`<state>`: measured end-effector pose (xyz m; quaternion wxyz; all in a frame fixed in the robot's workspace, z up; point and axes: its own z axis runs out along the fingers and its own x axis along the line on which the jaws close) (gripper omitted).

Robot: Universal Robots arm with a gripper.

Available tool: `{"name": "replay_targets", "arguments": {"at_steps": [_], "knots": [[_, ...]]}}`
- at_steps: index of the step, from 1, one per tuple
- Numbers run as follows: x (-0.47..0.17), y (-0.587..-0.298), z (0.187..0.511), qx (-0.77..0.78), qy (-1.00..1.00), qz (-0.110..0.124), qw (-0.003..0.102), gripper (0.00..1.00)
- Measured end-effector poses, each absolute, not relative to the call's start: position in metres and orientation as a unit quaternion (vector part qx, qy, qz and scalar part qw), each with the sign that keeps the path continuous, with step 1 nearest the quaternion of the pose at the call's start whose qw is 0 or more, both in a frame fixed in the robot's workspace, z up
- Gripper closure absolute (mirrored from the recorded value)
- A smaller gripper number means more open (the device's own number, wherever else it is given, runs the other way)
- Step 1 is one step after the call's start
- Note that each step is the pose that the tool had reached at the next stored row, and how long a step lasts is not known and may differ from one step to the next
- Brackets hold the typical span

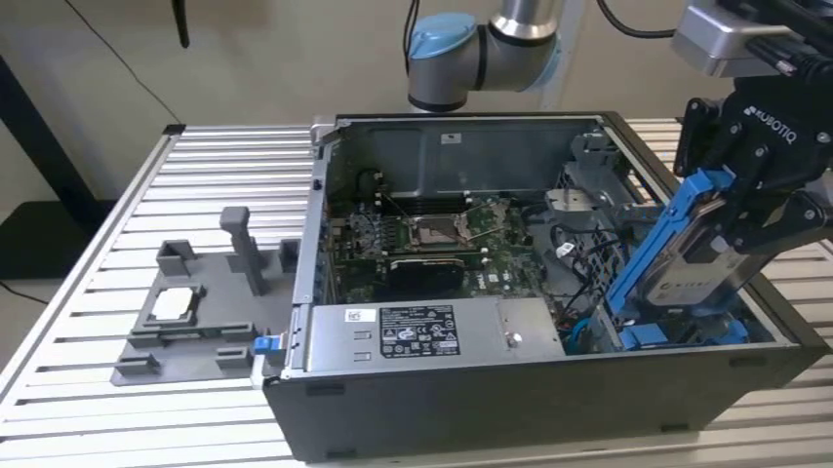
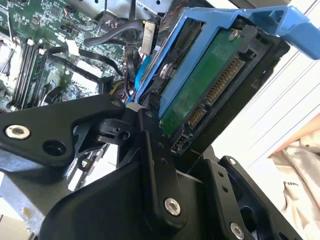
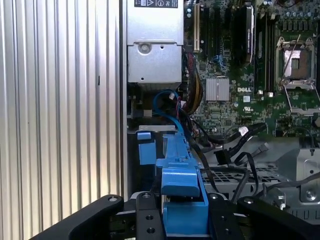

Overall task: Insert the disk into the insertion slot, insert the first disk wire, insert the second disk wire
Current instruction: 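Insert the disk into the insertion slot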

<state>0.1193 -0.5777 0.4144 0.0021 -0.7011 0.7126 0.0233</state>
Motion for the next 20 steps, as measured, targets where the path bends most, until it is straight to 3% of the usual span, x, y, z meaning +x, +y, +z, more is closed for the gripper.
{"name": "replay_targets", "arguments": {"at_steps": [14, 20], "knots": [[0.1186, -0.5777, 0.4097, -0.701, 0.713, 0.024, 0.002, 0.67], [0.1184, -0.5777, 0.4147, -0.702, 0.712, 0.022, -0.005, 0.67]]}}
